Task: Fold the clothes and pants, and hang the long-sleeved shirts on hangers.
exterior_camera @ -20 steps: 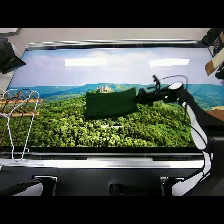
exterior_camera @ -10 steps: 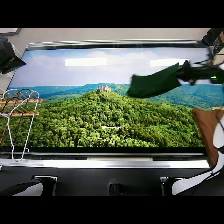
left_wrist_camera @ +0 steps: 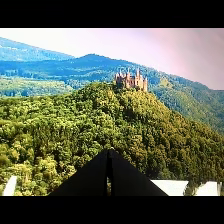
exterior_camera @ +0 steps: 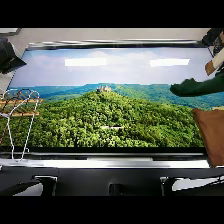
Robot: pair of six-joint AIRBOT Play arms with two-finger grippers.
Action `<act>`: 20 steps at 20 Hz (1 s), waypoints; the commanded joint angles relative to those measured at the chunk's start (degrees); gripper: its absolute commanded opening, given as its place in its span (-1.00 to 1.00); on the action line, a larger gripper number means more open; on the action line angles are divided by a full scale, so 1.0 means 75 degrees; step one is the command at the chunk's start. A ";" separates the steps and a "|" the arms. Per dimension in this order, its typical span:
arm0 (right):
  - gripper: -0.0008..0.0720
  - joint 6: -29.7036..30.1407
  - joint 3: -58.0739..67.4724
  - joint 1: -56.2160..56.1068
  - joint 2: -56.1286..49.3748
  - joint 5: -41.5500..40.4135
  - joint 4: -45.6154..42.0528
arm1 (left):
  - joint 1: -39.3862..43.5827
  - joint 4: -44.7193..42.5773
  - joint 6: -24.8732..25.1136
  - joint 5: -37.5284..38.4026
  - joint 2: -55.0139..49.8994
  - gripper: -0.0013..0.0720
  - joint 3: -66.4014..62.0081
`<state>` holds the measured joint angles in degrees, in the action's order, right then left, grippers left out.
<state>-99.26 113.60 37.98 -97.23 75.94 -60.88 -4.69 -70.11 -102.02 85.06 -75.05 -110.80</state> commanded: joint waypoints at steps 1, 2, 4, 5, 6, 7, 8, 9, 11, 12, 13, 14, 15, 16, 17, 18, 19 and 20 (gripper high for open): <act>-0.91 -0.0970 0.0041 0.0157 0.0449 0.0379 -0.1711 | 0.0117 0.0000 0.0003 0.0006 -0.0003 -0.92 0.0003; -0.91 -0.1177 0.0041 0.0157 0.0548 0.0539 -0.2174 | 0.0160 0.0003 0.0003 0.0009 -0.0003 -0.92 0.0003; -0.90 -0.1230 0.0041 0.0157 0.0714 0.0807 -0.3013 | 0.0221 0.0003 0.0003 0.0041 -0.0003 -0.92 0.0003; -0.91 -0.1224 0.0041 0.0157 0.0790 0.0886 -0.3375 | 0.0233 0.0006 0.0003 0.0096 -0.0003 -0.92 0.0003; -0.91 -0.1227 0.0041 0.0157 0.0871 0.0947 -0.3634 | 0.0254 0.0000 0.0003 0.0146 -0.0003 -0.92 0.0003; -0.91 -0.1265 0.0041 0.0207 0.0938 0.0959 -0.3695 | 0.0256 0.0006 0.0003 0.0189 -0.0003 -0.92 0.0003; -0.91 -0.1361 0.0041 0.0251 0.1003 0.0997 -0.3704 | 0.0256 0.0006 0.0000 0.0248 -0.0003 -0.92 0.0003; -0.91 -0.1370 0.0041 0.0291 0.1058 0.1072 -0.3780 | 0.0256 0.0003 0.0003 0.0321 -0.0003 -0.92 0.0003; -0.90 -0.1370 0.0041 0.0338 0.1131 0.1230 -0.3783 | 0.0256 0.0026 0.0003 0.0472 0.0000 -0.92 0.0003; -0.90 -0.1367 0.0041 0.0338 0.1172 0.1303 -0.3806 | 0.0256 0.0023 0.0003 0.0554 0.0000 -0.92 0.0006; -0.90 -0.1361 0.0041 0.0338 0.1227 0.1361 -0.3809 | 0.0256 0.0023 0.0003 0.0589 0.0000 -0.92 0.0006; -0.90 -0.1361 0.0041 0.0335 0.1274 0.1416 -0.3809 | 0.0256 0.0023 0.0003 0.0600 0.0000 -0.92 0.0006; -0.90 -0.1335 0.0041 0.0338 0.1329 0.1510 -0.3844 | 0.0256 0.0023 0.0003 0.0600 0.0000 -0.92 0.0003; -0.90 -0.1311 0.0041 0.0338 0.1364 0.1664 -0.3946 | 0.0256 0.0023 0.0003 0.0600 0.0000 -0.92 0.0006; -0.90 -0.1250 0.0041 0.0338 0.1381 0.1883 -0.4065 | 0.0256 0.0023 0.0003 0.0600 0.0000 -0.92 0.0006; -0.90 -0.1128 0.0029 0.0338 0.1387 0.2084 -0.4132 | 0.0256 0.0023 0.0006 0.0600 0.0000 -0.92 0.0006; -0.90 -0.0921 -0.0017 0.0335 0.1387 0.2267 -0.4199 | 0.0256 0.0023 0.0006 0.0600 -0.0003 -0.92 0.0006; -0.90 -0.0807 -0.0119 0.0338 0.1387 0.2419 -0.4296 | 0.0256 0.0020 0.0006 0.0600 -0.0003 -0.92 0.0006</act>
<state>-107.92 113.51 40.47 -87.11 89.97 -90.96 -2.79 -69.93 -102.02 89.32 -75.05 -110.78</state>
